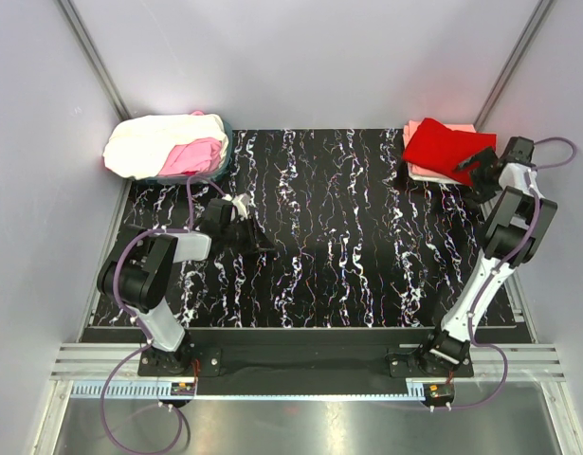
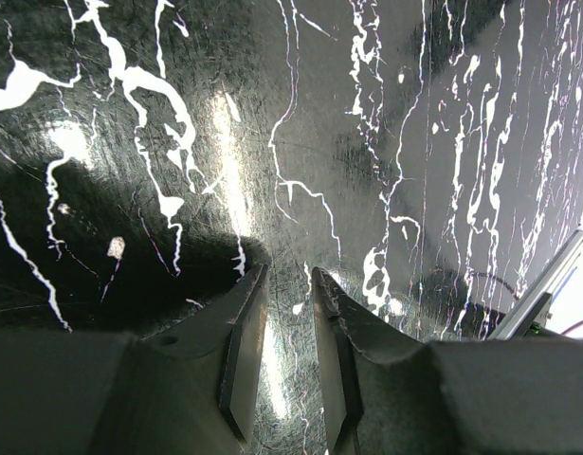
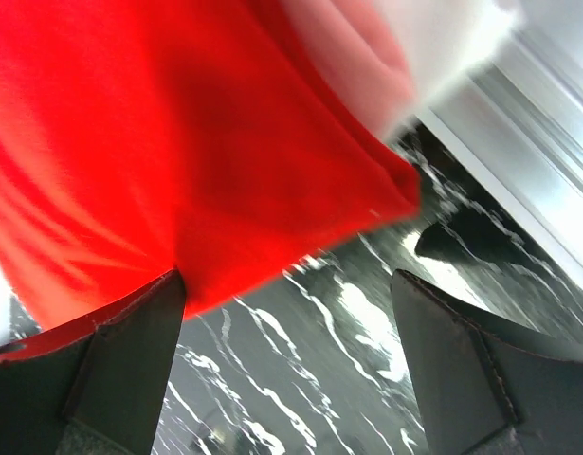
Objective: Fold and stack the t-shirts
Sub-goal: Reset both grippers
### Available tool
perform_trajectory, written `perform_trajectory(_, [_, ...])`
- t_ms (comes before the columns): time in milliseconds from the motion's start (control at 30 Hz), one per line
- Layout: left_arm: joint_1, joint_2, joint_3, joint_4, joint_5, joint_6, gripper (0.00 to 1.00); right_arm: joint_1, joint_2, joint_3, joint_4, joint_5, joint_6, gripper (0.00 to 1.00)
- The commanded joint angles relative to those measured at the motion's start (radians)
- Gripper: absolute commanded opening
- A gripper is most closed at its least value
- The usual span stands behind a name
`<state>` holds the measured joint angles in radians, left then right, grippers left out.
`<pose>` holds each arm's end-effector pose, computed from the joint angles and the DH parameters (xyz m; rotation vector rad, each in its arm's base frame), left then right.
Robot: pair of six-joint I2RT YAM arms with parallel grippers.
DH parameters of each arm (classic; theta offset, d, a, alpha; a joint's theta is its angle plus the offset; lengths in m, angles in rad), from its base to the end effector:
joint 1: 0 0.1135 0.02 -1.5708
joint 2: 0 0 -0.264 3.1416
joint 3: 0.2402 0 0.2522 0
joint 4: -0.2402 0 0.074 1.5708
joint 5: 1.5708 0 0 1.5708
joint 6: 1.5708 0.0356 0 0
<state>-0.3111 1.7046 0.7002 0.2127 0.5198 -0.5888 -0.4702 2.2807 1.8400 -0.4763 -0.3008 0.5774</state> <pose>0.2907 -0.1120 0.1260 -0.0746 2.4769 -1.0297 0.4549 -0.2194 0.1778 1.1273 2.2058 0.4193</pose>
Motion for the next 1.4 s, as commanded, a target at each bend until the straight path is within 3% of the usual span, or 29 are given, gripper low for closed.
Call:
perform_trajectory(0, [-0.005, 0.001, 0.004, 0.013, -0.038, 0.018, 0.31, -0.036, -0.105, -0.067, 0.038, 0.057, 0.027, 0.94])
perform_trajectory(267, [-0.005, 0.000, 0.004, 0.010, -0.041, 0.020, 0.31, 0.057, -0.323, -0.131, -0.035, 0.146, -0.059, 0.94])
perform_trajectory(400, [-0.005, -0.003, 0.004, 0.005, -0.043, 0.020, 0.31, 0.191, -0.556, -0.261, -0.001, 0.154, -0.093, 0.96])
perform_trajectory(633, [-0.005, -0.010, 0.013, -0.025, -0.047, 0.023, 0.33, 0.669, -0.877, -0.605, 0.155, 0.095, -0.030, 1.00])
perform_trajectory(800, [-0.005, -0.046, -0.022, -0.007, -0.050, 0.023, 0.35, 0.866, -1.108, -1.008, 0.427, 0.072, 0.059, 1.00])
perform_trajectory(1067, [-0.005, -0.149, -0.074, 0.004, -0.084, 0.003, 0.35, 0.890, -1.400, -1.456, 0.596, 0.100, 0.119, 1.00])
perform_trajectory(1133, [-0.005, -0.189, -0.094, 0.007, -0.084, -0.003, 0.35, 0.889, -1.471, -1.533, 0.709, 0.126, 0.182, 1.00])
perform_trajectory(1367, [-0.005, -0.321, -0.175, 0.043, -0.109, -0.031, 0.36, 0.890, -1.463, -1.527, 0.665, 0.169, 0.185, 1.00])
